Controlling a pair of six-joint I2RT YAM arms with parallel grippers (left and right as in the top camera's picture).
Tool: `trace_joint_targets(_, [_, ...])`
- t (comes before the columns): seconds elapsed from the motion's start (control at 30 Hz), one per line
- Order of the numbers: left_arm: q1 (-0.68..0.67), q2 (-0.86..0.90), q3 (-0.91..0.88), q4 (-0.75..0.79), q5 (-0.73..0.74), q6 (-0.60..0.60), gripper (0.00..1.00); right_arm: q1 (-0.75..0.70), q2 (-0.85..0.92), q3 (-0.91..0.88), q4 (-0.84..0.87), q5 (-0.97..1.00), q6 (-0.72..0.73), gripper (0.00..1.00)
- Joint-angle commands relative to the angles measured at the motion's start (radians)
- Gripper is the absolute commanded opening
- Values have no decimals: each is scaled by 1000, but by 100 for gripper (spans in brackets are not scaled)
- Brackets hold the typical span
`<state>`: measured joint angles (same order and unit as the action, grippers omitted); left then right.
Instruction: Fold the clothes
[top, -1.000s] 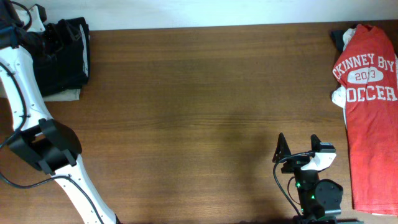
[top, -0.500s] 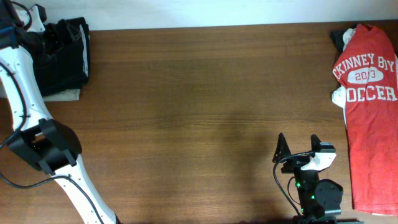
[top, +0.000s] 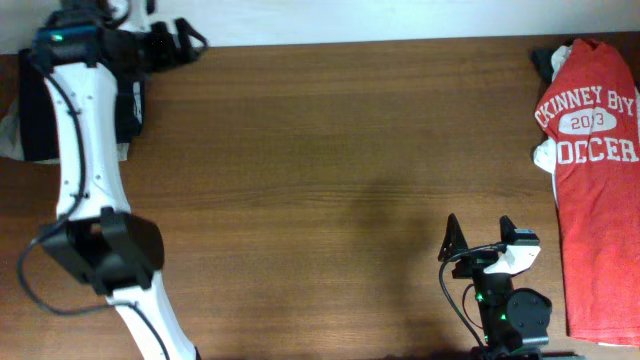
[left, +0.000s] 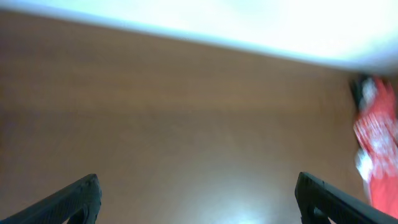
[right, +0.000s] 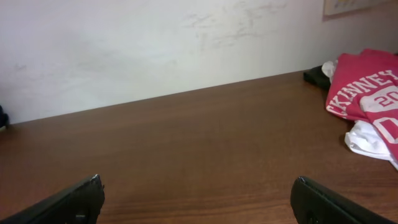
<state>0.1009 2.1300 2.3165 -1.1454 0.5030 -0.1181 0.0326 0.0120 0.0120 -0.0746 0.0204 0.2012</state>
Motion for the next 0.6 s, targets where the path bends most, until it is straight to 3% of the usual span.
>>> trace_joint_targets(0.0, [-90,-196,-277,0,13,-1,99,6,-9,-6,-5,-10,-10,99])
trace_joint_targets(0.13, [-257,-412,-558,-1,-11,5,99,6,-9,-6,-5,-10,-10,99])
trace_joint_targets(0.23, [-396,-591,-735,5,-311,43,99,6,-9,-6,-5,-10,-10,99])
trace_joint_targets(0.3, [-387,-659,-815,40,-317,43,99,6,-9,-6,-5,-10,-10,99])
trace_joint_targets(0.57, [-291,-1014,-1350,595,-317,43,99,6,-9,-6,-5,-10,-10,99])
